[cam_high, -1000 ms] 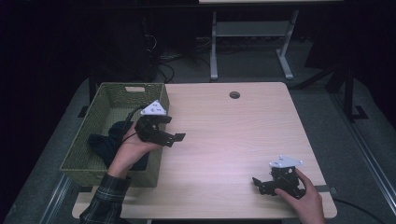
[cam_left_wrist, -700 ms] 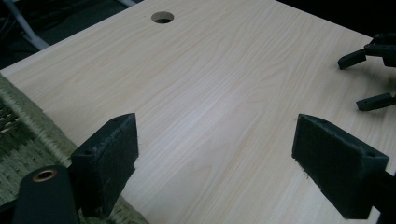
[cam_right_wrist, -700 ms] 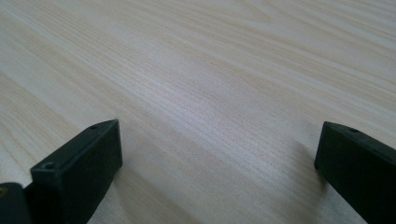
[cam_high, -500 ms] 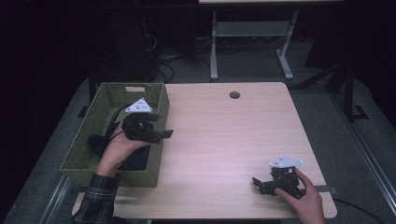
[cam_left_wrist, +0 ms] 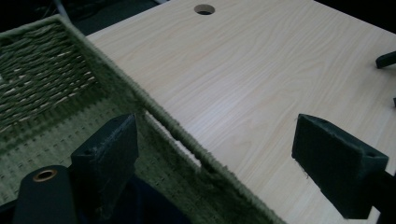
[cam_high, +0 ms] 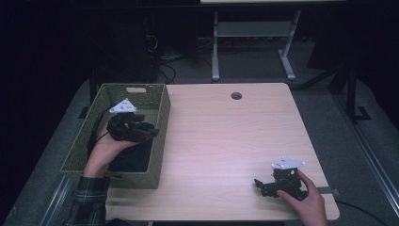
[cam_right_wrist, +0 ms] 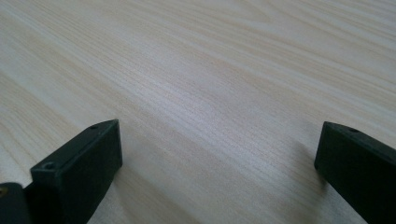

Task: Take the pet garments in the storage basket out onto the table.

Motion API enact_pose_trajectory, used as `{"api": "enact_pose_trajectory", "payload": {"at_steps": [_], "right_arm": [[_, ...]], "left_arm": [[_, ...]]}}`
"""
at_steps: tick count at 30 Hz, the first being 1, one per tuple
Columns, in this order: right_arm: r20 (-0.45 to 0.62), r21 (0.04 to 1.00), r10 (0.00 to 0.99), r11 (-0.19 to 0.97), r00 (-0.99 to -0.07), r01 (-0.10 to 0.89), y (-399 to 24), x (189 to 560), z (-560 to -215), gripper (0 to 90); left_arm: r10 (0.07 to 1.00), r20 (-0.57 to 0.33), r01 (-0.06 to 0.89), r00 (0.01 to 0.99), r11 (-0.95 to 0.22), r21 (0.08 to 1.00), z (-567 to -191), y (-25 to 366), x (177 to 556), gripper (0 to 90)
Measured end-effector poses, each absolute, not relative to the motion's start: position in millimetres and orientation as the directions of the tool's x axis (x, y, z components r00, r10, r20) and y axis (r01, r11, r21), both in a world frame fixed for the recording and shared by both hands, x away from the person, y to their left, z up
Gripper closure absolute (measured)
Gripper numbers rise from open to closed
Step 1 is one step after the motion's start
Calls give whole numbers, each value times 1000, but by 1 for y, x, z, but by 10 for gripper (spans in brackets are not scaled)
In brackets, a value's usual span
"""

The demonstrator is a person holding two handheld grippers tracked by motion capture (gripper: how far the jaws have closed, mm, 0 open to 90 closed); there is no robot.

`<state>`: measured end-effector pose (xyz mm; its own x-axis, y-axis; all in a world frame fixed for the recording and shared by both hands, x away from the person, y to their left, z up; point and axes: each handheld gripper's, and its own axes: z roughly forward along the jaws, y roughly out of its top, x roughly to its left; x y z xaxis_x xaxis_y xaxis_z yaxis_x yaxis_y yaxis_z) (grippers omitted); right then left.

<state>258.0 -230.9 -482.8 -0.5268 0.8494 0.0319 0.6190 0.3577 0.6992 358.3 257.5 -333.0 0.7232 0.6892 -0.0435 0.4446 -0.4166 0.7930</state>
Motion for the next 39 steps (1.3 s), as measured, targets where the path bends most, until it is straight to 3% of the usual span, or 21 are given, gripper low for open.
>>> {"api": "enact_pose_trajectory", "payload": {"at_steps": [16, 39], "right_arm": [[31, 699, 849, 359, -527, 619, -231, 258, -483, 5], [32, 699, 850, 357, -526, 619, -231, 258, -483, 5]], "left_arm": [[741, -26, 491, 671, -418, 764, -342, 291, 359, 142], [777, -33, 581, 628, -441, 684, -372, 307, 366, 142]]}}
